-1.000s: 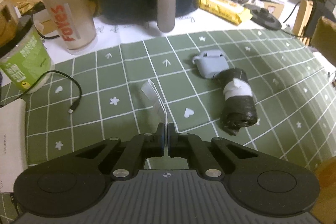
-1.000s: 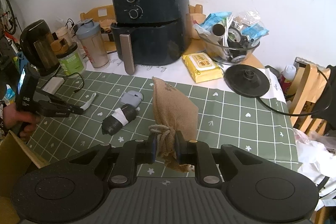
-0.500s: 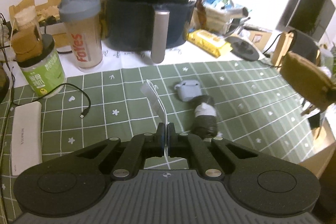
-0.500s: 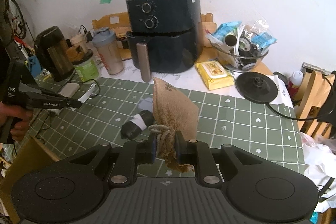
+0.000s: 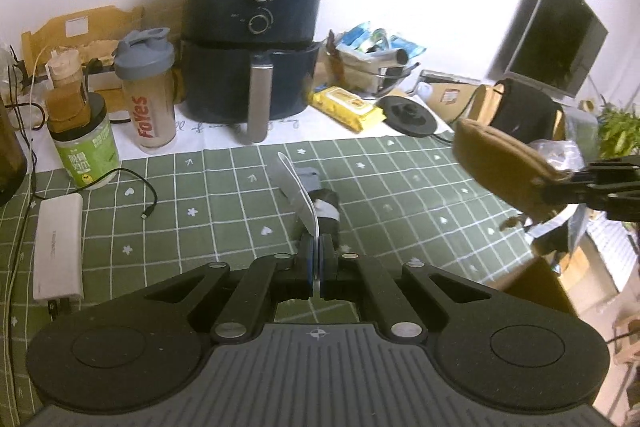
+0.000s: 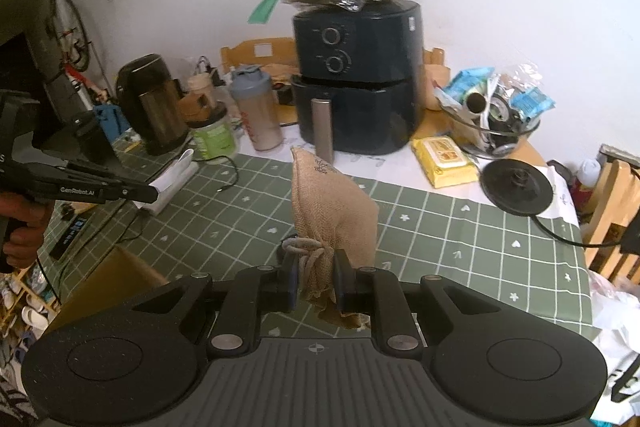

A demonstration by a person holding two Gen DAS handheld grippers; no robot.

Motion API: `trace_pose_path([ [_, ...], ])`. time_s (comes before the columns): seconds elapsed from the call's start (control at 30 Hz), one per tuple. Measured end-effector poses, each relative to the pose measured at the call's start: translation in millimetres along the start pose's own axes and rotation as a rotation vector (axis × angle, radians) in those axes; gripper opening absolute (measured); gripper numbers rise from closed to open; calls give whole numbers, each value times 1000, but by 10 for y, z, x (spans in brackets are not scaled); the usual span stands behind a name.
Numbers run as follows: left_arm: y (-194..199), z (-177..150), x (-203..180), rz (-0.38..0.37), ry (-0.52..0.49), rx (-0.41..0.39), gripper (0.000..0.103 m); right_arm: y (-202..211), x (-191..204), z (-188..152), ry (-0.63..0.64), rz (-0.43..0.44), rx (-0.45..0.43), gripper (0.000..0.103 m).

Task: Organize soft objects
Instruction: 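Carry pouch and strap over the box and open both tools to drop them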

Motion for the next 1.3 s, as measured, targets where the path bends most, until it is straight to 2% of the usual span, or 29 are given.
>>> trace_pose_path([
  [0.4,418,-217,-351,7,20,15,3,196,256,-96,15,100,-14,20],
  [0.87,649,-686,-619,36,31,138,5,436,544,-197,82,222,-21,20],
  [0.97,629,-747,-646,40,-1,177,14,480,621,-202,114,236,-19,20],
  [1.0,626,-762,-652,44,-13,184,28,492,647,-204,123,241,-18,20],
  [1.07,630,-761,-646,43,-28,179,43,510,704,-213,144,249,-12,20],
  [1.3,730,-692,-603,16,-25,128,45,531,963,-295,221,285,29,20],
])
Point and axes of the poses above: each gripper's, at about its wrist camera, not at the fingertips, and y roughly against the way its jaws point, x to its left, z to its top, the point moved 4 cm from there along -y, roughly the way its jaws point, and after that the axes turned 15 degrees about -x, right-handed, at the moved point
